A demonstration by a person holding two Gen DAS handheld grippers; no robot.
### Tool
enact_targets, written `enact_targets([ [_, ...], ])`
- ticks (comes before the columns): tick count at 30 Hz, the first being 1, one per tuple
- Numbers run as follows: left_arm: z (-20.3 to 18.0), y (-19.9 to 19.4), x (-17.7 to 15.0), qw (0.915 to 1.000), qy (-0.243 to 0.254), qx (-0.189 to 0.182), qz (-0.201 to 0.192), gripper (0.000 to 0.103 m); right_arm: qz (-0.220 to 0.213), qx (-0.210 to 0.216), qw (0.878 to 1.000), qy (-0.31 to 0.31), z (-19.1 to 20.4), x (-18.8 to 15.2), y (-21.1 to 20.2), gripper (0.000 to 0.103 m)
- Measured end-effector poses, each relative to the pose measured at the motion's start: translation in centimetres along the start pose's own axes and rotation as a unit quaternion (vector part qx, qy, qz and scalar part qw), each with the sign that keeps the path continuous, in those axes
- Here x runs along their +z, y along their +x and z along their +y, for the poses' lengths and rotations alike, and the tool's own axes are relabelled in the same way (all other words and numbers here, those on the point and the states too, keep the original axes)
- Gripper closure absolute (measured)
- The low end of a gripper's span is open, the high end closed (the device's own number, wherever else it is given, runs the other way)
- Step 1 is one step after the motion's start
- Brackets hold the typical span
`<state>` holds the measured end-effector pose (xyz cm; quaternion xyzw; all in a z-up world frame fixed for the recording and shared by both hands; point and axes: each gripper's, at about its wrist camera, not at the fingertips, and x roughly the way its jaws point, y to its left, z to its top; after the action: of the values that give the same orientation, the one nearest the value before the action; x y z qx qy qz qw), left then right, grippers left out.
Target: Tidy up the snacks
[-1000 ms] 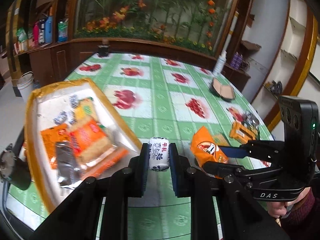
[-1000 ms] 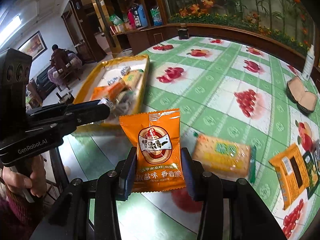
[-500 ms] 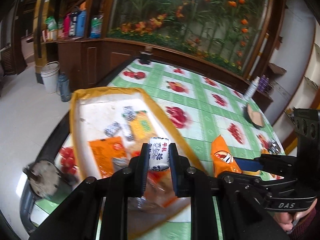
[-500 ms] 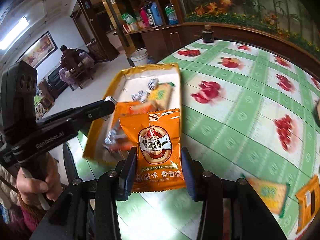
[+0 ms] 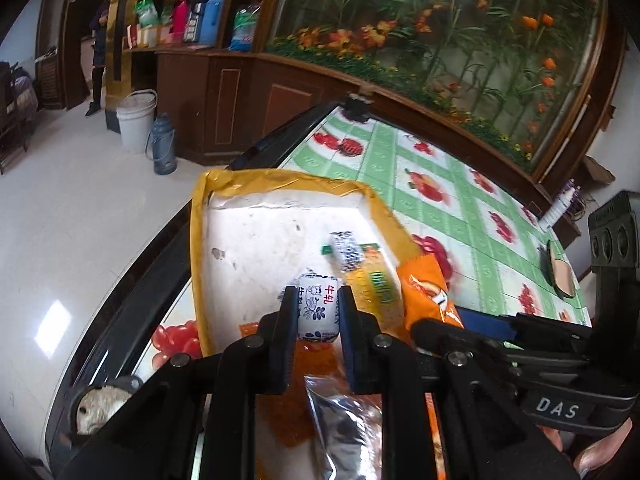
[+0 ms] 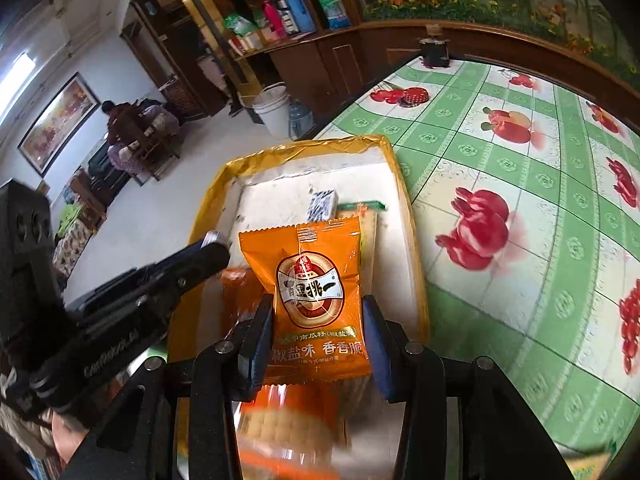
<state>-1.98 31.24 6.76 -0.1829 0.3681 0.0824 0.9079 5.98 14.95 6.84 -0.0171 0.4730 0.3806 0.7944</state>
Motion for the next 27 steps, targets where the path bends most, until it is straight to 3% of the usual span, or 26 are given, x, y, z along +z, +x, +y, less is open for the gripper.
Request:
enact_targets([
  [18, -0.2, 1.1, -0.6, 0.9999, 0.003, 0.008, 0.013, 0.083, 0.005, -0.021, 1.0, 0.009, 0.0, 2.4, 3.6, 0.054],
  [23, 0.3, 0.7, -0.8, 0.9998, -0.01, 0.013, 0.009, 0.06, 0.003, -0.019, 1.0, 0.011, -0.4, 2.2, 3.1, 0.053],
  [27, 0.1, 0.1, -1.0, 0.9999, -0.012, 0.009, 0.003, 0.055, -0.002, -0.008, 1.0, 0.019, -0.8, 1.9, 2.2, 0.05],
])
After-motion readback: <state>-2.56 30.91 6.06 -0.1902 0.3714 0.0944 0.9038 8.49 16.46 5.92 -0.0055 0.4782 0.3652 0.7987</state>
